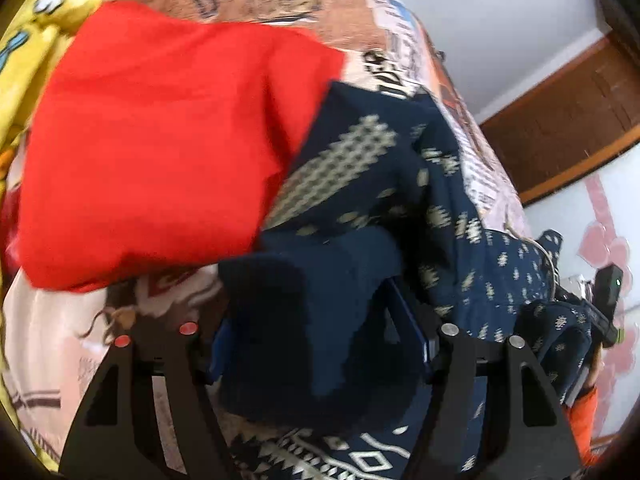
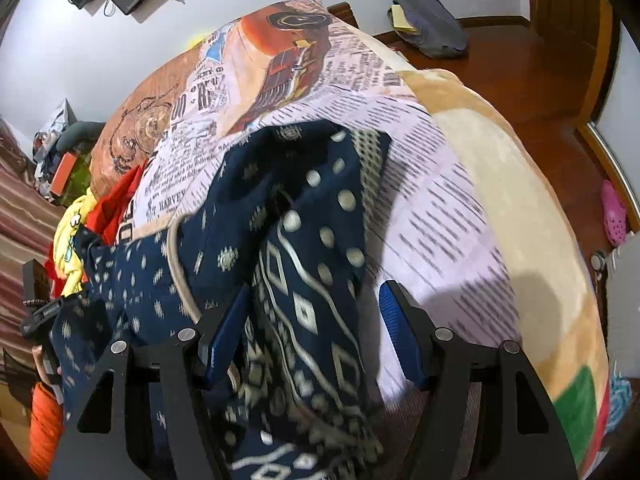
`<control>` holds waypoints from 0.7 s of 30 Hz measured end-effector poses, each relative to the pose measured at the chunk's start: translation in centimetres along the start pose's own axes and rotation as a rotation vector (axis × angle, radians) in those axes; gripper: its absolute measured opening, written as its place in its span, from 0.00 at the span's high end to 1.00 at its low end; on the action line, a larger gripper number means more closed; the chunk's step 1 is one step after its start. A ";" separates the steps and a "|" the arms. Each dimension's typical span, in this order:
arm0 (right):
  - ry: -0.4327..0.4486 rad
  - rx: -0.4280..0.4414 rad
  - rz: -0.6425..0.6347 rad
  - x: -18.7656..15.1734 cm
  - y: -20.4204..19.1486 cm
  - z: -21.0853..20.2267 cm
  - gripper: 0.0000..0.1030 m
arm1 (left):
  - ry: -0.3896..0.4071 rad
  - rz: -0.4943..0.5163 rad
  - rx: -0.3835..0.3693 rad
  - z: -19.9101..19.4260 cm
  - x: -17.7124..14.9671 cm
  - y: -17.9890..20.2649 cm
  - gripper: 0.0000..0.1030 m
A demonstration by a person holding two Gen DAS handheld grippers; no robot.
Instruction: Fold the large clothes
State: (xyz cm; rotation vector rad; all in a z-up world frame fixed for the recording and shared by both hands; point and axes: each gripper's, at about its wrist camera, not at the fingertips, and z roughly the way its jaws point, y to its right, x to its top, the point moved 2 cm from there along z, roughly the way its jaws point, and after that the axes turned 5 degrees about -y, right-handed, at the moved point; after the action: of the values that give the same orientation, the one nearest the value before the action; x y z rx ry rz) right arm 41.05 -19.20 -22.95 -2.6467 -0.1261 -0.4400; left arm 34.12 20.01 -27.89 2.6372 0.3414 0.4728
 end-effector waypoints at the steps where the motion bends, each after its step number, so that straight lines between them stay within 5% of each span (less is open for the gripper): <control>1: 0.002 0.002 -0.007 0.2 -0.2 0.2 0.39 | -0.004 0.010 -0.012 0.3 0.1 0.4 0.42; 5: 0.007 0.013 -0.041 1.2 -0.8 1.4 0.41 | 0.000 0.035 0.045 1.2 0.6 1.5 0.52; 7: 0.005 0.009 -0.066 1.5 -1.3 1.8 0.66 | 0.005 0.036 0.062 1.1 0.6 2.0 0.59; 9: -0.008 0.002 -0.075 1.6 -1.5 1.9 0.79 | 0.015 0.042 0.096 0.7 0.3 2.6 0.75; 14: 0.037 0.048 -0.096 2.0 -2.2 -0.5 0.83 | 0.115 0.198 0.268 -2.3 -1.3 6.8 0.85; 21: 0.139 0.087 -0.191 3.2 -6.2 -5.1 0.85 | 0.289 0.270 0.257 -9.5 -1.9 11.1 0.87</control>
State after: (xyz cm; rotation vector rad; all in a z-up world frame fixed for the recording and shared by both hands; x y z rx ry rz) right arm 41.63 -15.90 -15.00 -2.5193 -0.3479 -0.6647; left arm 30.54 13.28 -15.34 2.8803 0.1379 0.9622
